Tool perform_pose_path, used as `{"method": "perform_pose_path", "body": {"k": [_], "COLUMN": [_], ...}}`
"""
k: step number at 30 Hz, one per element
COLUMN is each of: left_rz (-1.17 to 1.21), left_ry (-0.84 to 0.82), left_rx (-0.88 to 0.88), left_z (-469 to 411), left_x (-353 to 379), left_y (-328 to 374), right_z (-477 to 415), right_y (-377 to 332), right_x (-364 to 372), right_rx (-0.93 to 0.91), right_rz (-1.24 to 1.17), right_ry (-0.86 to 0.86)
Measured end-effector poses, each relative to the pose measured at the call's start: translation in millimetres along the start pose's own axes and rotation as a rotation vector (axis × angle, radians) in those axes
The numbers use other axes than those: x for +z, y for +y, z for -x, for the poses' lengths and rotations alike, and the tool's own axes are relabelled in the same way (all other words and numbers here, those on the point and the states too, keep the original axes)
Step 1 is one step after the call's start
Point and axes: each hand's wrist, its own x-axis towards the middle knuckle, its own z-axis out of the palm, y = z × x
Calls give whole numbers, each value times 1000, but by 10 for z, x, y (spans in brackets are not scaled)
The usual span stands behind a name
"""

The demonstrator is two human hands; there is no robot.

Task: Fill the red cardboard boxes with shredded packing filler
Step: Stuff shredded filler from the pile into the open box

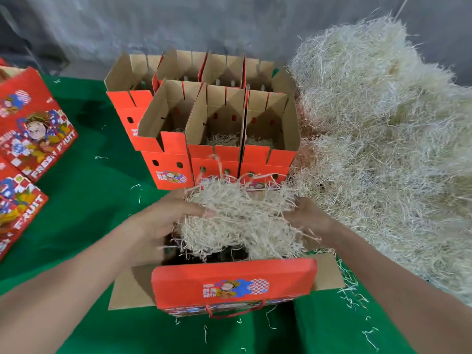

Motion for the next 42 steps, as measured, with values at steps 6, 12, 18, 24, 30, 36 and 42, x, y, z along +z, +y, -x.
{"method": "perform_pose_path", "body": {"k": [6,12,18,24,30,36,42], "left_rz": [-532,-14,239,222,218,453,231], "left_ry": [26,-280,-5,-30,6,2,-90], "left_rx": [83,67,-18,60,147,40,-106], "left_z": [-5,26,0,-106,-43,-38,-70], "left_x": [383,89,-106,315,73,-134,398], "left_y": [58,80,-37,25,87,-111,-112], "right_z": [86,-46,6,22,72,86,7], "right_y": [-185,-24,91,-145,-74,35,-50], "right_x": [158,109,-94,245,94,-87,113], "right_rx": [142,134,287,313,213,219,201], "right_rz": [-26,-93,-68,148,-154,-188,-127], "right_ry": [-299,13,3,-235,29,185,-6]}}
